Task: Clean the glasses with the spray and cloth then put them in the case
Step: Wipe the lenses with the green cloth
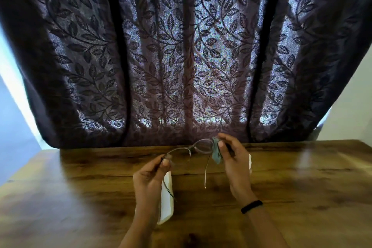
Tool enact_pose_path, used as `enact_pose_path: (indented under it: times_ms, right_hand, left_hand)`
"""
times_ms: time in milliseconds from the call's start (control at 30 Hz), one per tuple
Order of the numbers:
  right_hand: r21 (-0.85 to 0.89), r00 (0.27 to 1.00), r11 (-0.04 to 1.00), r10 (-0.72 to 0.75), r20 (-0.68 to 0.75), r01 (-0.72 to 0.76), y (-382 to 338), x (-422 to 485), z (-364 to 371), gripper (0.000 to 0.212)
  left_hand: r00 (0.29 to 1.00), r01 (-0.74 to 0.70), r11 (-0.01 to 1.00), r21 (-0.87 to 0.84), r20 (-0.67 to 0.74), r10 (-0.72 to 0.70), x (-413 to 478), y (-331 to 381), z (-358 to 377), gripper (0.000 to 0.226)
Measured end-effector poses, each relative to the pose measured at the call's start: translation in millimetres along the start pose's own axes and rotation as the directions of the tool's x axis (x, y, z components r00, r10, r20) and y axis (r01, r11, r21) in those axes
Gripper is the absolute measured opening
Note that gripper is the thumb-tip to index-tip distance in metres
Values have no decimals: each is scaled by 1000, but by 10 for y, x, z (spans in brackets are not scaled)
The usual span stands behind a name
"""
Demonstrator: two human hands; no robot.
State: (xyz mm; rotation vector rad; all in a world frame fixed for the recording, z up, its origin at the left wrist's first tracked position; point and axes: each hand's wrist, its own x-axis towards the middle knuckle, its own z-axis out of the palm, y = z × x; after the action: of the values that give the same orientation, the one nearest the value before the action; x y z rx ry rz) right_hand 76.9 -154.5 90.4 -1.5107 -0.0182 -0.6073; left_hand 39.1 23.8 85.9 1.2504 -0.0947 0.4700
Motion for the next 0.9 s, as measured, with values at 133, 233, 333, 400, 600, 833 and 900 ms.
enact_pose_path:
  times_ms: [133,233,333,400,600,833,900]
  right_hand:
    - [-15,998,1000,-20,65,21,12,-19,30,24]
    - [-9,996,1000,-23,85,24,20,-6,28,29]
    - [-23,994,999,-44,100,46,25,12,23,28]
    - [-18,992,998,-55,111,58,26,21,19,28]
    - [-61,992,995,-76,97,82,85,12,17,27]
    - [-24,999,999,44,8,-44,291,-100,74,18]
    - [4,998,998,69,0,-69,339,-151,83,18]
  left_hand:
    - [999,50,998,-37,19,-49,4,-8,10,15]
    - [994,107,991,-83,29,-105,23,-18,2,16]
    - [992,123,987,-102,42,-120,26,-2,0,16]
    - [990,133,985,-111,51,-128,26,2,-5,16]
    - [988,153,978,-143,50,-147,28,1,36,17]
    - [987,146,980,-136,83,-135,4,-13,33,16]
    - [986,155,977,-146,76,-145,5,-17,38,16]
